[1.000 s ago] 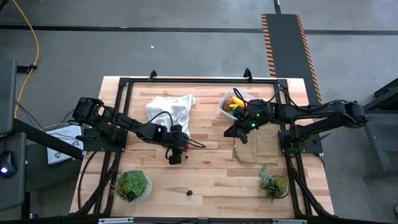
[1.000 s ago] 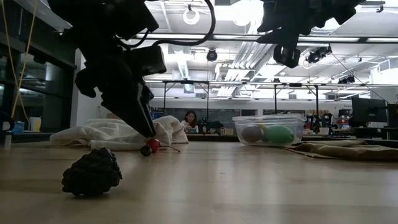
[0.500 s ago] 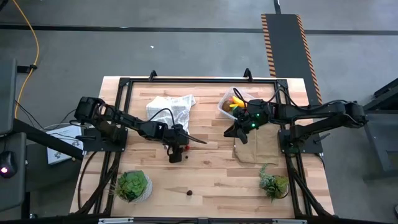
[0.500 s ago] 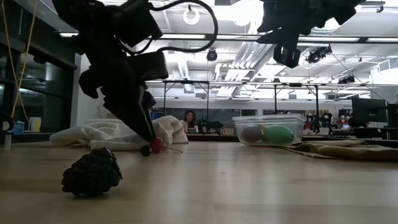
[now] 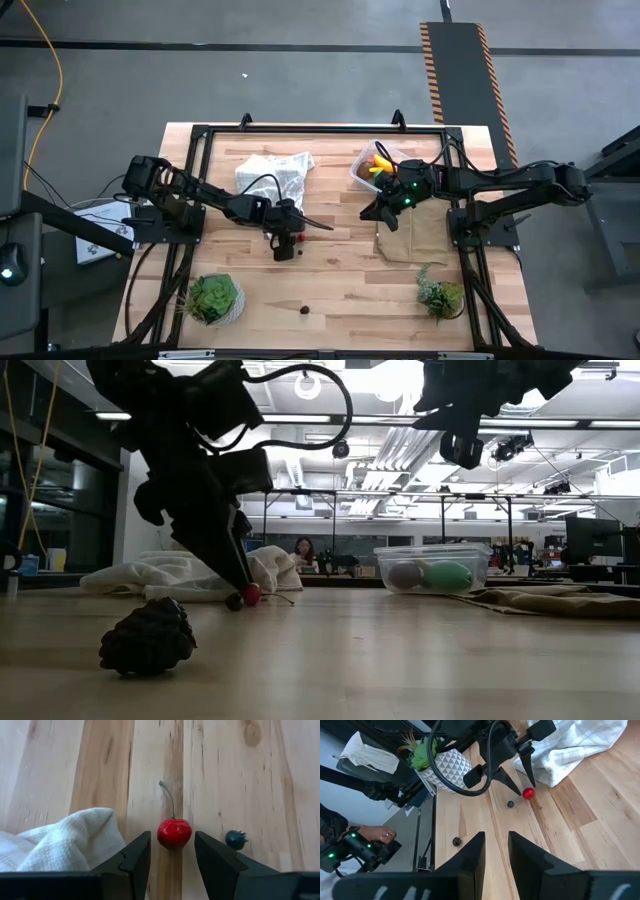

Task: Pick and placing Produce into tupperware
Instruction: Put the red cherry into the transparent bin

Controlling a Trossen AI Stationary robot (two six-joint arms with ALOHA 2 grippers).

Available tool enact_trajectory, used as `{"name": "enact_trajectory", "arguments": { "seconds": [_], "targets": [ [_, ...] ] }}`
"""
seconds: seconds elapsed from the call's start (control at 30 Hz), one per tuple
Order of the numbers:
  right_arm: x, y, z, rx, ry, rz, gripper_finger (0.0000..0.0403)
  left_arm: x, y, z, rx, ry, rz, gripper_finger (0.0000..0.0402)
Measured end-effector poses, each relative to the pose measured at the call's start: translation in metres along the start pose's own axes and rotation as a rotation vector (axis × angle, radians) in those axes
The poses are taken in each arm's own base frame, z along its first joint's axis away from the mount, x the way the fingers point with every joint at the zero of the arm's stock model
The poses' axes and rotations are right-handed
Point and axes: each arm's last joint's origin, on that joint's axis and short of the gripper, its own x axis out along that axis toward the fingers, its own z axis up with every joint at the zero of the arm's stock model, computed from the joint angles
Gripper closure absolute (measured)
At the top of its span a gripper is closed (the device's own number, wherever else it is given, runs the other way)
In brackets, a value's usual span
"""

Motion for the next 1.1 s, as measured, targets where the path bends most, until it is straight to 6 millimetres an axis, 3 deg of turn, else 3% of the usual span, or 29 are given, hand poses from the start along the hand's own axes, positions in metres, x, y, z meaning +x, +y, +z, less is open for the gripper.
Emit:
{"name": "enact_trajectory", "arguments": {
  "seconds": [1.1],
  "targets": [
    [-0.0001,-0.0005,0.0004,-0.007,-0.014,-0.019,0.0327,0.007,0.0003,-0.0021,-0.029,0.01,0.004,0.0261]
  ]
}}
